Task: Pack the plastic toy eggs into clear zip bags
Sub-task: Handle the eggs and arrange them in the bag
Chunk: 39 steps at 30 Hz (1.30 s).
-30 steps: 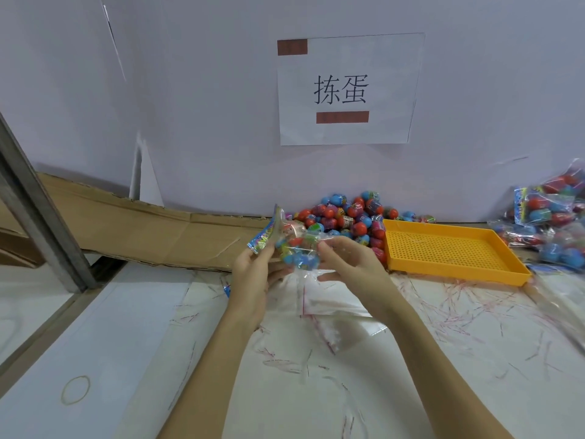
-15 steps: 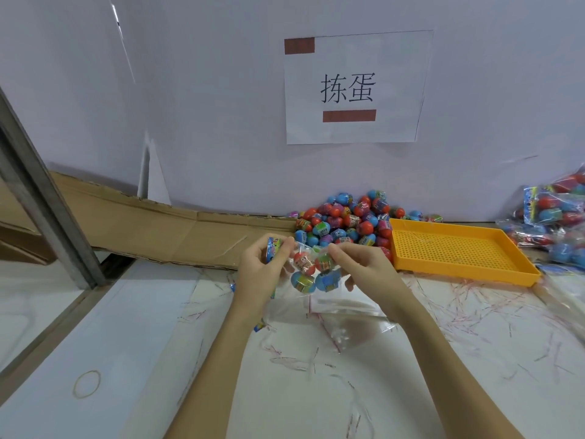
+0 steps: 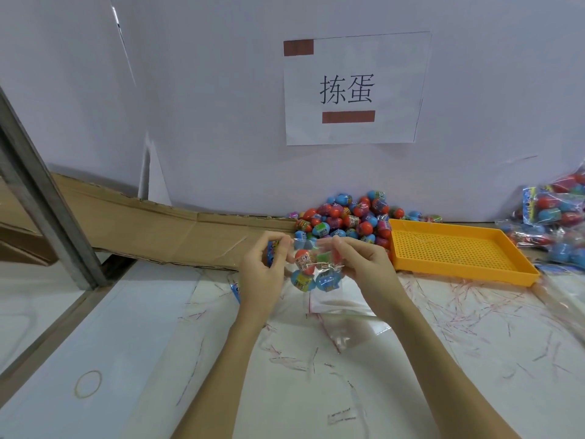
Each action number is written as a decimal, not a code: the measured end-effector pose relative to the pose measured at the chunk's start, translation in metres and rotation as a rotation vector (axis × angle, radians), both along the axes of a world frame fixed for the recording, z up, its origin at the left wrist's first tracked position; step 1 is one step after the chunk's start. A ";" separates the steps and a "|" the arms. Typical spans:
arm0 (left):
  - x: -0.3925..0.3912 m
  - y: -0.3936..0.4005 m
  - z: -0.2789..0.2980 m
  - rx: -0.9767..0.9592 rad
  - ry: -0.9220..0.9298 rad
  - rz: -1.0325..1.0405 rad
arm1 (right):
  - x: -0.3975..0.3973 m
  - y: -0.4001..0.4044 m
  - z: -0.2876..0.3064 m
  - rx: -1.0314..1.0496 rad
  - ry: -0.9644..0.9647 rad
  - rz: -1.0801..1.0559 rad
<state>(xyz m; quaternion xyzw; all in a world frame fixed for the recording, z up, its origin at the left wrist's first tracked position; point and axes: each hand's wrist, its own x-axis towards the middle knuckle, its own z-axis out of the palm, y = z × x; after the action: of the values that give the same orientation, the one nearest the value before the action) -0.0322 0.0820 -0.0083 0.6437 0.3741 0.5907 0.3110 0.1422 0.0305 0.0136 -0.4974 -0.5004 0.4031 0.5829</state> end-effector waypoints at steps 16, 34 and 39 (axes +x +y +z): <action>0.009 0.001 -0.004 -0.142 0.040 -0.110 | -0.011 0.004 -0.010 0.332 -0.303 -0.170; 0.004 0.003 0.003 -0.508 -0.385 -0.282 | -0.003 0.003 -0.002 -0.021 0.148 -0.001; -0.002 0.007 0.004 -0.502 -0.466 -0.203 | 0.001 0.004 -0.002 -0.011 0.140 -0.103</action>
<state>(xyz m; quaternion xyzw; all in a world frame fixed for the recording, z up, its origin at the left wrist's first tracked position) -0.0344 0.0891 -0.0039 0.4290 0.3606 0.5775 0.5936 0.1436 0.0340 0.0113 -0.4962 -0.4299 0.4090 0.6338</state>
